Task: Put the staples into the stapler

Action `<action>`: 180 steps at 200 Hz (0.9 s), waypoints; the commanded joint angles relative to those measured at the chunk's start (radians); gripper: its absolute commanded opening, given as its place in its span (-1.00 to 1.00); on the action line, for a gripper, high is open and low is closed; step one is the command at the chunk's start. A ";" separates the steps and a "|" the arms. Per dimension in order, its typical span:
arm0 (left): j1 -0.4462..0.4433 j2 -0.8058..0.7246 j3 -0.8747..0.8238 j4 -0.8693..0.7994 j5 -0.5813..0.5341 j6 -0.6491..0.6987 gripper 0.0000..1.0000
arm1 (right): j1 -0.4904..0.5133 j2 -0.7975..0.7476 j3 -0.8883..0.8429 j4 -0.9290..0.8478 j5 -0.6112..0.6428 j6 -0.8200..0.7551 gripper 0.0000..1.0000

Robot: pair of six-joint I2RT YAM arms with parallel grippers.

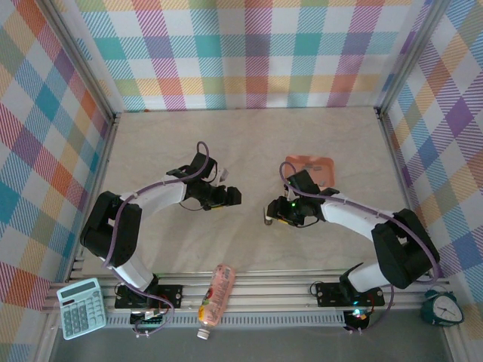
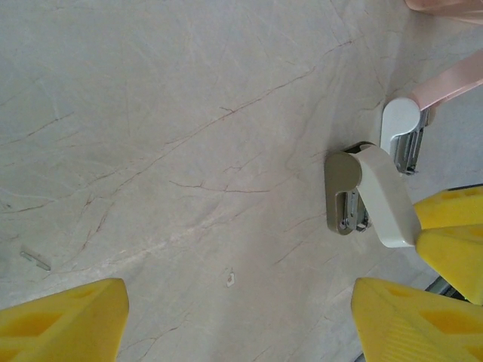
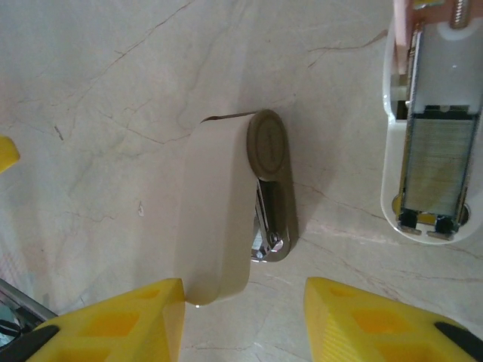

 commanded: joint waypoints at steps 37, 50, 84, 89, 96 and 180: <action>0.009 -0.012 0.007 -0.001 0.040 0.003 0.56 | -0.005 0.024 0.018 -0.014 -0.021 -0.020 -0.11; 0.009 -0.015 0.007 -0.003 0.038 0.001 0.56 | -0.005 0.025 0.009 -0.012 -0.023 -0.014 -0.14; 0.010 -0.019 0.006 -0.003 0.032 0.000 0.56 | -0.006 0.028 -0.011 -0.013 -0.020 -0.010 -0.15; 0.009 -0.020 0.006 -0.004 0.032 0.001 0.56 | -0.005 0.028 -0.013 -0.017 -0.020 -0.010 -0.15; 0.009 -0.021 0.006 -0.004 0.030 0.001 0.56 | -0.005 0.029 -0.014 -0.021 -0.020 -0.010 -0.15; 0.009 -0.020 0.006 -0.005 0.021 0.005 0.56 | -0.005 0.055 -0.020 -0.054 -0.006 -0.023 -0.18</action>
